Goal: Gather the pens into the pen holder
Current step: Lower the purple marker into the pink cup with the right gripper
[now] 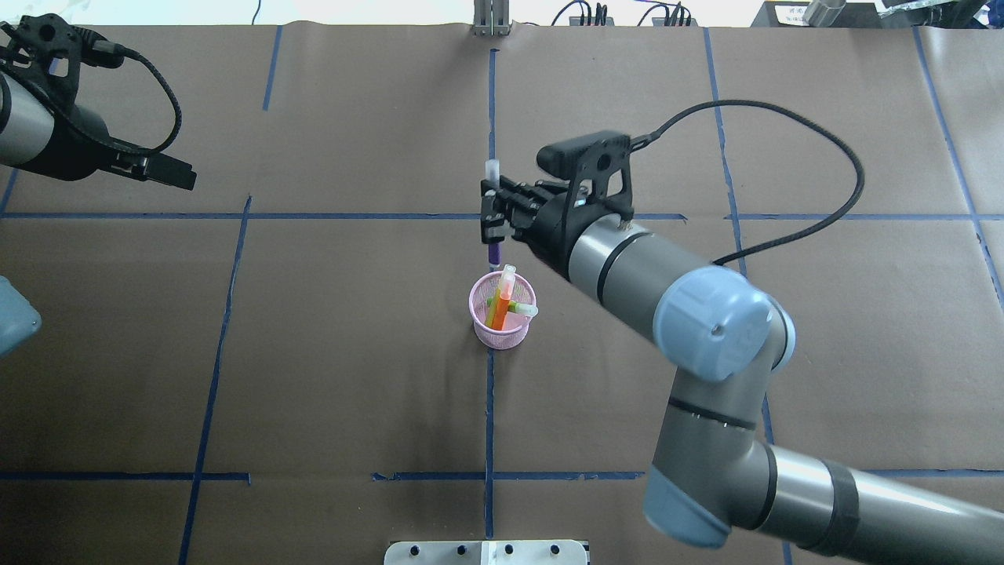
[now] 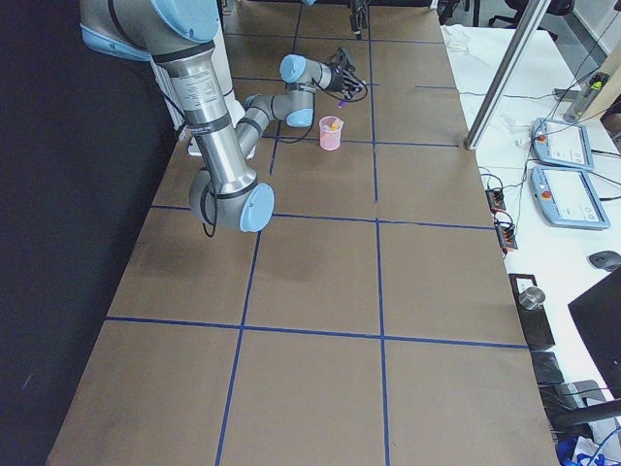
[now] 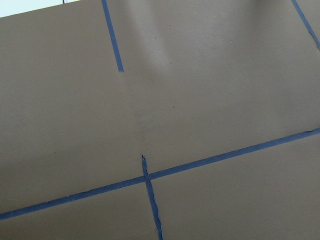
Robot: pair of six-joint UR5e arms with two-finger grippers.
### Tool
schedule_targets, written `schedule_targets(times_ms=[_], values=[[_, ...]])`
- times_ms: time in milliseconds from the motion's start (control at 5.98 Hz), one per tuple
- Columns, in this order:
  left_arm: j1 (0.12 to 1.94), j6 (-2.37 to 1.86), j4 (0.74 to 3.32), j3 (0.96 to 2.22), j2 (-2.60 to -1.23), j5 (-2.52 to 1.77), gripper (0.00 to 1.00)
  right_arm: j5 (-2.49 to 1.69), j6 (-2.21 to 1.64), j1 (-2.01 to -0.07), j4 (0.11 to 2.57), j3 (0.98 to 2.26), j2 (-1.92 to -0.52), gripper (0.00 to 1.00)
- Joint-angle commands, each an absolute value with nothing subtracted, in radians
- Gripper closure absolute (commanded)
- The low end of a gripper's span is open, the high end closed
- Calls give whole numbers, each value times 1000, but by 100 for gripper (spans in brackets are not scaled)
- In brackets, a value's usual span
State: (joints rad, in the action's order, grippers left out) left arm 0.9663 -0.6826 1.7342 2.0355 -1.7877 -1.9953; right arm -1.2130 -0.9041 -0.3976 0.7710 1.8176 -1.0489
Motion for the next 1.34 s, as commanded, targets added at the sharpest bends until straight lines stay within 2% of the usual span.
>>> schedule_targets(times_ms=[0,1171], values=[[969,-681,1735,2037,-1752,-1999,0,-1120,-835,-304,770,1809,-1051,100],[969,-681,1733,2033,-1736,-1997,0,-1057,-767,-284,772,1744,-1055,100]])
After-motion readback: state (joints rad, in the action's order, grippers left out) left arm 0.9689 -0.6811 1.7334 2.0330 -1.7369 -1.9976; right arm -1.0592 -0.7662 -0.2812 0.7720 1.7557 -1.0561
